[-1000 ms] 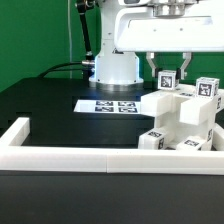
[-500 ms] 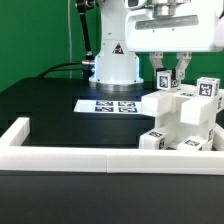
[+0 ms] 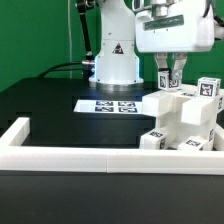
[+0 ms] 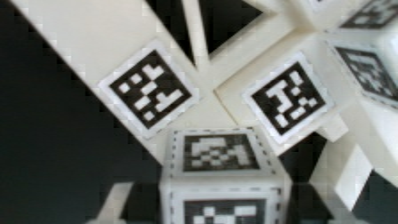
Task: Assemble chair
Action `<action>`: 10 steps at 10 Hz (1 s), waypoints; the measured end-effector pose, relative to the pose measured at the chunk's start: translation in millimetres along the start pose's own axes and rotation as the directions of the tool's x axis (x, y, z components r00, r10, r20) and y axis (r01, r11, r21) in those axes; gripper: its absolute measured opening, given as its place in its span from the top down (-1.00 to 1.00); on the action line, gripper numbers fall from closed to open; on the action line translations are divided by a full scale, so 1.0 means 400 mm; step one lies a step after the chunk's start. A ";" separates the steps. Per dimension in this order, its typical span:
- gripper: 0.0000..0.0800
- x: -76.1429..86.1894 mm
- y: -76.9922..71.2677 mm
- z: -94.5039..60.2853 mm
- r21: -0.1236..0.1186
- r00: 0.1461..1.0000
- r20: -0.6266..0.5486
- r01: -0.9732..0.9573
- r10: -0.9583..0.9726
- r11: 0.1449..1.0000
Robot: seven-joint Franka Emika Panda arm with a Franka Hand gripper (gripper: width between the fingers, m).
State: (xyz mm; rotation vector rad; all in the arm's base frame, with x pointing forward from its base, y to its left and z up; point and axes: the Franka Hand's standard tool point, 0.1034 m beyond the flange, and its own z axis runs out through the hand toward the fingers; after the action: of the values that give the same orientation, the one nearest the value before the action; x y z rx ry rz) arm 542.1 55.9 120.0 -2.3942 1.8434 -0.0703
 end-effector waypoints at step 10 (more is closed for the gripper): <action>-0.62 -0.008 -0.001 0.003 -0.001 0.829 -0.004 0.560 -0.560 0.829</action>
Offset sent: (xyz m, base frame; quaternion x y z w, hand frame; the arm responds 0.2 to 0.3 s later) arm 0.0004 -0.0004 0.0057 -0.0212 0.0066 -0.0779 0.9967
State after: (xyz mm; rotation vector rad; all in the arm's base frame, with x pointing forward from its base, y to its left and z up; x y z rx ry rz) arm 541.6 59.3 119.1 -2.8471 1.0693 -0.1265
